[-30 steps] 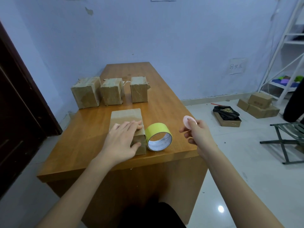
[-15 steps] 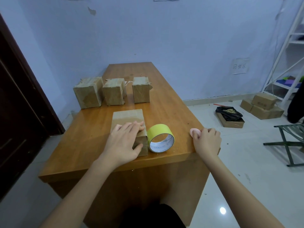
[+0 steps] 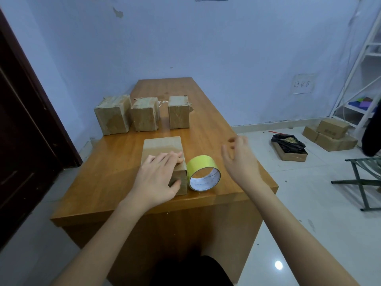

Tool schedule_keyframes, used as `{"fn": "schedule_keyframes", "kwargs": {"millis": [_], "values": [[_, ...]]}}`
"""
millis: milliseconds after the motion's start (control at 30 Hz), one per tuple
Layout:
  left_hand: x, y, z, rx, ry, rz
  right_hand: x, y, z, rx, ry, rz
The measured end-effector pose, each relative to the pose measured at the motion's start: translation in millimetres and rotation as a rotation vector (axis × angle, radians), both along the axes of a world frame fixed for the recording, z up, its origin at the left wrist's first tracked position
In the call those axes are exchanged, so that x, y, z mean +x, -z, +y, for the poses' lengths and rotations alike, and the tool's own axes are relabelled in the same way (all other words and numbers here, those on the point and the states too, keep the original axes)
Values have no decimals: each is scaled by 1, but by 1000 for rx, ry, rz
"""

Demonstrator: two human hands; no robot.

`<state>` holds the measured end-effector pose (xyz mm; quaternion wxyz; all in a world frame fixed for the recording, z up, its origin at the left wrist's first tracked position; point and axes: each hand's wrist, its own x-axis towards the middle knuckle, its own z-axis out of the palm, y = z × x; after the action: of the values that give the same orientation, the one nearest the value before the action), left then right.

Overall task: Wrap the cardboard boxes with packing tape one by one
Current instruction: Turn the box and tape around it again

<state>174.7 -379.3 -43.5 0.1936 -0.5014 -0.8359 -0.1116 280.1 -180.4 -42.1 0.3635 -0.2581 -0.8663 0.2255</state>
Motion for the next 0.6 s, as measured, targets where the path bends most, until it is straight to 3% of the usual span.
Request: {"fn": "schedule_keyframes", "kwargs": {"millis": [67, 167, 233, 333, 467, 600], "values": [[0, -1, 0, -4, -4, 5, -10, -17, -14, 54, -209, -79], [1, -1, 0, -11, -14, 21, -26, -31, -30, 210, -411, -350], [2, -1, 0, -6, -13, 15, -36, -36, -37, 262, -458, -534], [2, -1, 0, -2, -14, 11, -46, -41, -39, 176, -481, -706], [2, -1, -1, -5, -19, 17, -50, -49, -35, 35, -554, -815], [3, -1, -1, -5, -22, 27, -49, -54, -33, 1, -565, -803]]}}
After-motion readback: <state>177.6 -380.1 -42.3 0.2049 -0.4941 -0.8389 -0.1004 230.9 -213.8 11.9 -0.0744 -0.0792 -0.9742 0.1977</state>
